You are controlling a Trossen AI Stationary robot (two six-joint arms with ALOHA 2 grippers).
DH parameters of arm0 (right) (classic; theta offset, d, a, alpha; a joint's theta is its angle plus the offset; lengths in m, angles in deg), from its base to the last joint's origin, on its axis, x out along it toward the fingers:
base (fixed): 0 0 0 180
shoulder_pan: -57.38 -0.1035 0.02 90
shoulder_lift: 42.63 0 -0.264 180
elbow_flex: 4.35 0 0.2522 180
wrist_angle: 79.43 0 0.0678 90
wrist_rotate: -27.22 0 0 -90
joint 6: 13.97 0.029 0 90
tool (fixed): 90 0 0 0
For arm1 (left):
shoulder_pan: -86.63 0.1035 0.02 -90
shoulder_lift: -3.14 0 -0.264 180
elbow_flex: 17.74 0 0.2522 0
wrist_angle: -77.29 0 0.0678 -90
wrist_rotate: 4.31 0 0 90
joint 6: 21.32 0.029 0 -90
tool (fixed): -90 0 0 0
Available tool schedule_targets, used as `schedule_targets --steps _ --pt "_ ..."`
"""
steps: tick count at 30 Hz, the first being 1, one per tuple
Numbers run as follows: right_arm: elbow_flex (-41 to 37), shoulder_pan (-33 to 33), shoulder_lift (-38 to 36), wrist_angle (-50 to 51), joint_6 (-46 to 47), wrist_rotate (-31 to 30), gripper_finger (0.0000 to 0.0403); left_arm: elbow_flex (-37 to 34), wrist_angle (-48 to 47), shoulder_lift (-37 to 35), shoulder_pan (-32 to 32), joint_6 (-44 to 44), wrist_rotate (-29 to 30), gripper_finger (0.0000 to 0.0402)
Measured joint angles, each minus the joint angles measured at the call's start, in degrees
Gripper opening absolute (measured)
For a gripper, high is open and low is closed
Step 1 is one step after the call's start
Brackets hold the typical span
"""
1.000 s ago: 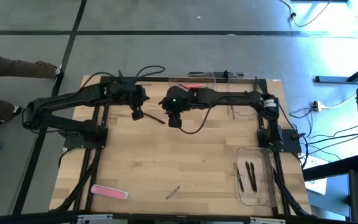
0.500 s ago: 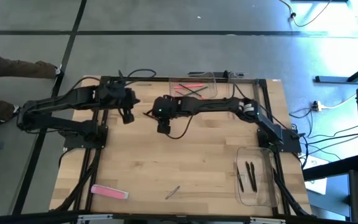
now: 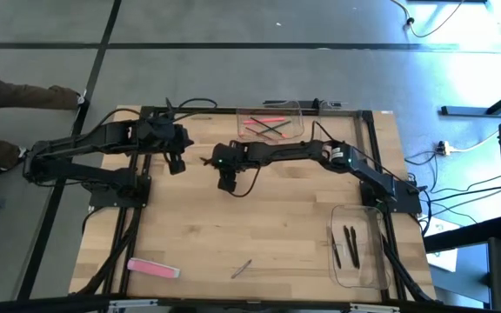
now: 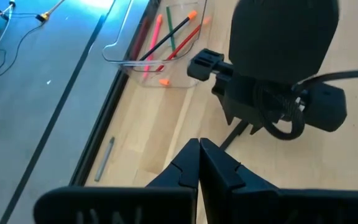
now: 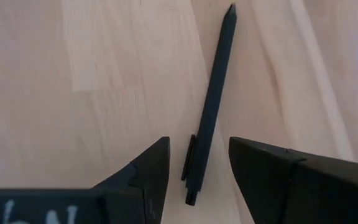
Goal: Sort crayons/erasers/pens/pencils in bins
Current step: Put the black pen into the bottom right transparent bin
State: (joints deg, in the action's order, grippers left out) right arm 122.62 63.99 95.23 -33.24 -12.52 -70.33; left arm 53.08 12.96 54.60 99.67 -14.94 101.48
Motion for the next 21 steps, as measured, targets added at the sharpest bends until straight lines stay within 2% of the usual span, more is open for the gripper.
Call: schedule_targets --steps 16,21 --pt "-0.02 1.16 2.4 -1.06 0.02 -0.35 0.0168 0.0 -0.04 0.0 0.0 0.02 -0.04 0.0002" --pt "-0.01 2.25 2.85 -1.12 0.05 3.56 0.0168 0.0 -0.02 0.02 0.0 0.02 -0.06 0.0004"
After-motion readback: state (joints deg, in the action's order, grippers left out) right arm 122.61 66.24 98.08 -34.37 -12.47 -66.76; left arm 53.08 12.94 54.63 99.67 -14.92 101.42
